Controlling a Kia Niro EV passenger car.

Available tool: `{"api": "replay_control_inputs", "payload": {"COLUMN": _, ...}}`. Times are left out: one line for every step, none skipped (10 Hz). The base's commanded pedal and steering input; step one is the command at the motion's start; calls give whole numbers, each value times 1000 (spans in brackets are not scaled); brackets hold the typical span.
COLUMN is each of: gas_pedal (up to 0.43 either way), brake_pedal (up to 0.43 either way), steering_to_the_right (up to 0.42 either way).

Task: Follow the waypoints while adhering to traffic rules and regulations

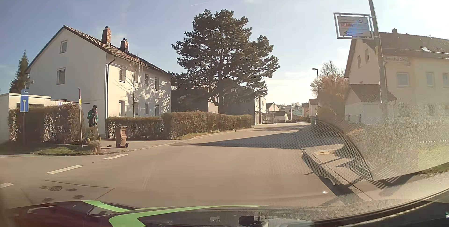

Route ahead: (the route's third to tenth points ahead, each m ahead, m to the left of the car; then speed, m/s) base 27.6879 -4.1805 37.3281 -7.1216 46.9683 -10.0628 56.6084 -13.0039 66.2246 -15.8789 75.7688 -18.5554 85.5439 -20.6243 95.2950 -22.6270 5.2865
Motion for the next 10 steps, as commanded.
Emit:
{"api": "replay_control_inputs", "payload": {"gas_pedal": 480, "brake_pedal": 0, "steering_to_the_right": 28}}
{"api": "replay_control_inputs", "payload": {"gas_pedal": 480, "brake_pedal": 0, "steering_to_the_right": 29}}
{"api": "replay_control_inputs", "payload": {"gas_pedal": 480, "brake_pedal": 0, "steering_to_the_right": 31}}
{"api": "replay_control_inputs", "payload": {"gas_pedal": 480, "brake_pedal": 0, "steering_to_the_right": 37}}
{"api": "replay_control_inputs", "payload": {"gas_pedal": 480, "brake_pedal": 0, "steering_to_the_right": 38}}
{"api": "replay_control_inputs", "payload": {"gas_pedal": 480, "brake_pedal": 0, "steering_to_the_right": 39}}
{"api": "replay_control_inputs", "payload": {"gas_pedal": 480, "brake_pedal": 0, "steering_to_the_right": 42}}
{"api": "replay_control_inputs", "payload": {"gas_pedal": 480, "brake_pedal": 0, "steering_to_the_right": 44}}
{"api": "replay_control_inputs", "payload": {"gas_pedal": 480, "brake_pedal": 0, "steering_to_the_right": 46}}
{"api": "replay_control_inputs", "payload": {"gas_pedal": 469, "brake_pedal": 0, "steering_to_the_right": 50}}
